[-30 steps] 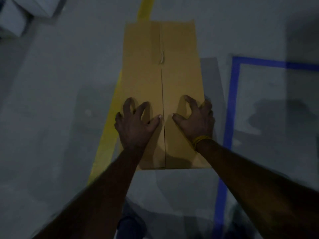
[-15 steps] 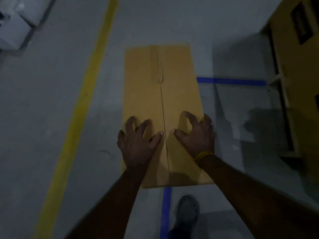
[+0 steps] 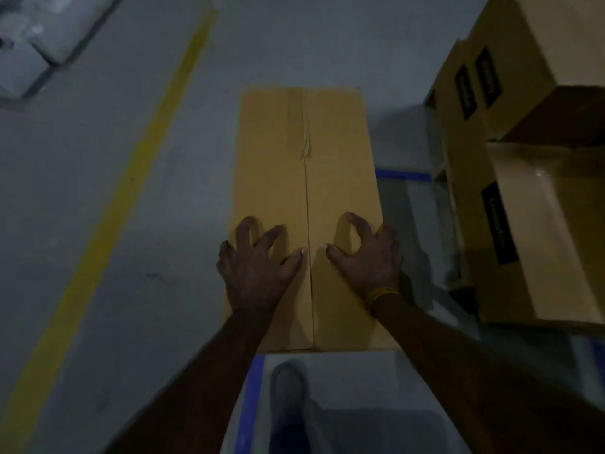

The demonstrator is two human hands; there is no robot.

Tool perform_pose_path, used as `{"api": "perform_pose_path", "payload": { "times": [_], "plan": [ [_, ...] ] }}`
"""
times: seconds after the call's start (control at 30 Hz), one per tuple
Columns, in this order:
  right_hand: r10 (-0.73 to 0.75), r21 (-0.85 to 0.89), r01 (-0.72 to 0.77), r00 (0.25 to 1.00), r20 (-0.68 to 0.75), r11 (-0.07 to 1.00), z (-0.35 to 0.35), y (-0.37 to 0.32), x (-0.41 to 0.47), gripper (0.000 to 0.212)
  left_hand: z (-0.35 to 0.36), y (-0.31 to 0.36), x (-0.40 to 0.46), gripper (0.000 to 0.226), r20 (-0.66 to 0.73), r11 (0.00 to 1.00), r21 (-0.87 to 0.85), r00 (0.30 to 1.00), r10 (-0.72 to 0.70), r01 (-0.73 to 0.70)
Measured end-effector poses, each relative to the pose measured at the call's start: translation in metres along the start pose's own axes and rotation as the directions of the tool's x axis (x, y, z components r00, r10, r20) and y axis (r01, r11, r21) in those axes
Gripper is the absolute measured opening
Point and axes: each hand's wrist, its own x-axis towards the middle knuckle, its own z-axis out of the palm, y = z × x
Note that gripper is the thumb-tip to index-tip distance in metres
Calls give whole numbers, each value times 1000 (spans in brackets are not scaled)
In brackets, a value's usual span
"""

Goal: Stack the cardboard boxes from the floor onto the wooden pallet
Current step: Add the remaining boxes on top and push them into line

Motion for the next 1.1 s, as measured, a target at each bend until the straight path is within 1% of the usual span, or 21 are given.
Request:
{"api": "perform_pose_path", "payload": {
  "times": [0.13, 0.23, 0.3, 0.37, 0.5, 0.6, 0.7, 0.83, 0.97, 1.1],
  "plan": [
    [18, -35, -19, 999, -46, 999, -46, 49, -11, 78, 7, 54, -32, 64, 15, 999, -38, 1000, 13, -12],
    [33, -10, -34, 997, -72, 999, -84, 88, -19, 77, 16, 103, -58, 61, 21, 997, -59, 998, 52, -50],
    [45, 4, -44, 995, -90, 999, -109, 116, -19, 76, 25, 138, -71, 59, 1, 994, -71, 997, 83, -83],
    [41, 12, -39, 993, -114, 999, -135, 145, -16, 76, 39, 172, -82, 61, -3, 994, -57, 996, 91, -91],
    [44, 25, -41, 991, -129, 999, -186, 219, -3, 75, 78, 250, -104, 63, 10, 994, -51, 995, 100, -99],
    [30, 4, -30, 986, -161, 1000, -231, 288, 13, 76, 112, 325, -129, 61, 23, 993, -60, 994, 107, -105],
    [57, -34, -63, 986, -155, 997, -282, 360, 26, 76, 141, 404, -157, 60, 31, 992, -85, 995, 98, -96],
    [56, -41, -65, 981, -187, 997, -341, 440, 51, 76, 177, 497, -180, 58, 20, 988, -106, 993, 119, -116],
    [57, -44, -66, 982, -181, 997, -377, 499, 74, 76, 216, 560, -192, 58, 49, 987, -114, 992, 118, -112],
    [34, -56, -44, 985, -167, 997, -404, 541, 108, 77, 251, 604, -187, 57, 32, 985, -142, 994, 107, -101]
  ]
}}
